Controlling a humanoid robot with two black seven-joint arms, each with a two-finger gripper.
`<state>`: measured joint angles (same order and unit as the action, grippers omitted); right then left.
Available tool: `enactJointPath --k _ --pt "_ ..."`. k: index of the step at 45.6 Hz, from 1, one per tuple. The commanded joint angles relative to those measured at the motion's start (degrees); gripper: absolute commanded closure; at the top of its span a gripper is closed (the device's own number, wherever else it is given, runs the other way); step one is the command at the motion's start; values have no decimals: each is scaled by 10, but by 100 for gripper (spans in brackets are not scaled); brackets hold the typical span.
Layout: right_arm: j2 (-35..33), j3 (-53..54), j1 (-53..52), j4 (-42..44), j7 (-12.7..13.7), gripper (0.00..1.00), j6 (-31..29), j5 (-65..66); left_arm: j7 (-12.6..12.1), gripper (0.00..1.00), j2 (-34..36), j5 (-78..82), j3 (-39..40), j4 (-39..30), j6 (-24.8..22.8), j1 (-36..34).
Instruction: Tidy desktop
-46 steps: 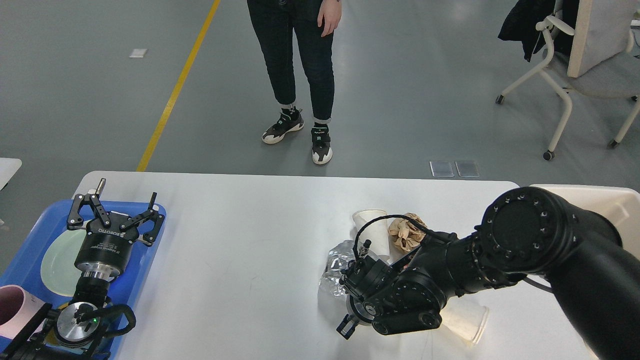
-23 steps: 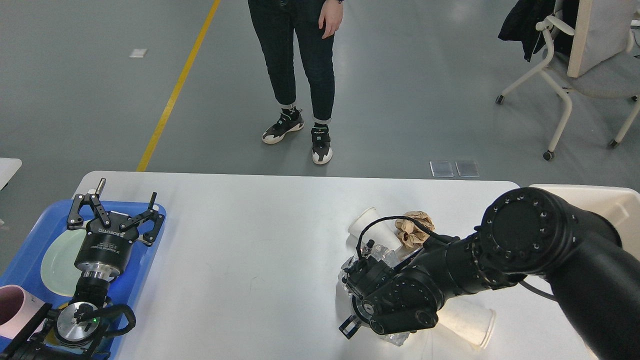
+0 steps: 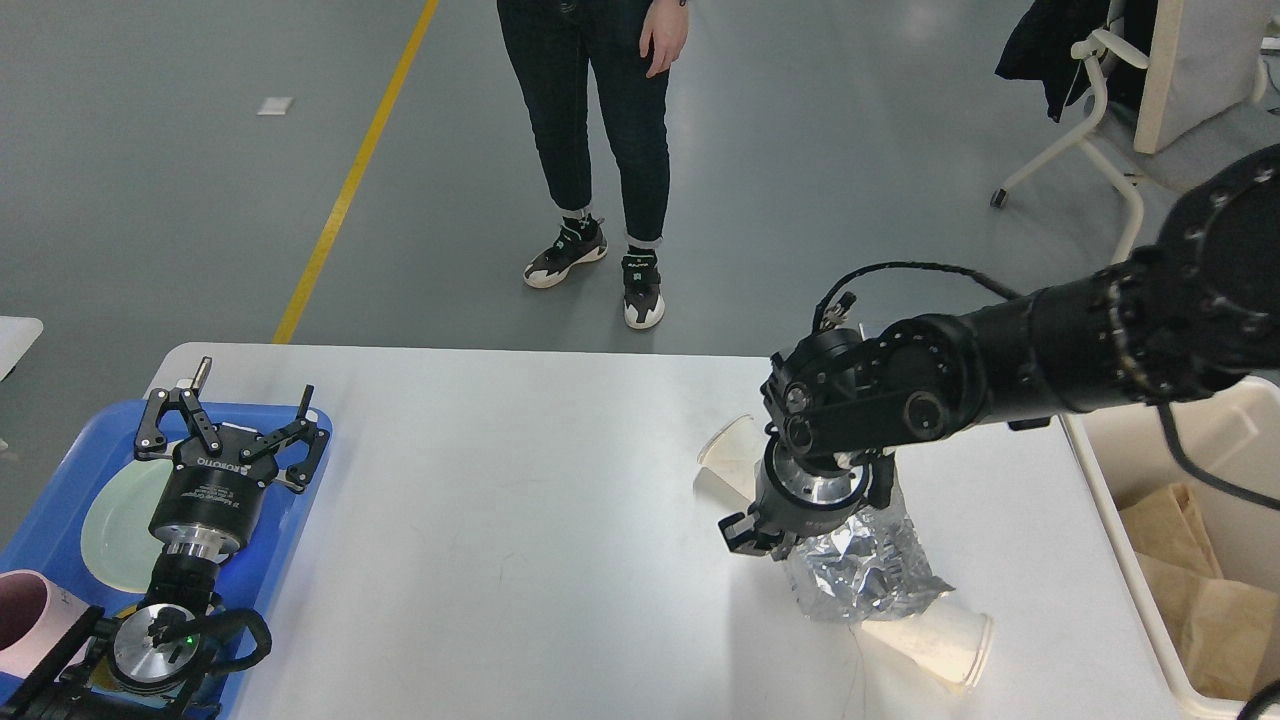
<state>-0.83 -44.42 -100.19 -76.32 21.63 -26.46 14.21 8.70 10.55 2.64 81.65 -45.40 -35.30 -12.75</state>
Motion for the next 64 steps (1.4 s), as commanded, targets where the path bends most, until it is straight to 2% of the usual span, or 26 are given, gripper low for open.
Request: enactJointPath --k 1,7,10,17,19,20,36,40,46,51,53,58,64 --pt "-48 -27 -94 -41 1 100 -29 -54 0 3 0 0 0 0 0 0" --pt "-75 -76 -175 -56 -1 100 -57 -112 0 3 0 0 0 0 0 0" --pt "-79 -123 -221 -73 -19 100 -70 -149 0 3 0 0 0 0 0 0" --pt "-90 -292 -320 -96 -227 100 -142 -176 0 3 0 0 0 0 0 0" --pt "-89 -327 -328 -99 -259 100 -154 -176 0 3 0 0 0 0 0 0" --pt "-89 -341 -332 -102 -264 100 -156 -176 0 3 0 0 0 0 0 0" --pt "-105 -401 -337 -102 -260 100 -148 -176 0 3 0 0 0 0 1 0" --pt "-127 -446 -327 -96 -260 100 -115 -176 0 3 0 0 0 0 0 -1" --pt "-208 -487 -272 -71 -259 100 -12 -167 1 3 0 0 -1 0 0 0" --pt "-285 -491 -202 -3 -255 100 19 -124 0 3 0 0 -1 0 1 0" --pt "-323 -482 -151 57 -254 100 20 -111 1 3 0 0 -1 0 1 0" --pt "-356 -438 -27 171 -255 100 24 -110 0 3 0 0 -1 0 1 0" --pt "-378 -319 161 313 -254 100 30 -110 1 3 0 0 -1 0 1 0"
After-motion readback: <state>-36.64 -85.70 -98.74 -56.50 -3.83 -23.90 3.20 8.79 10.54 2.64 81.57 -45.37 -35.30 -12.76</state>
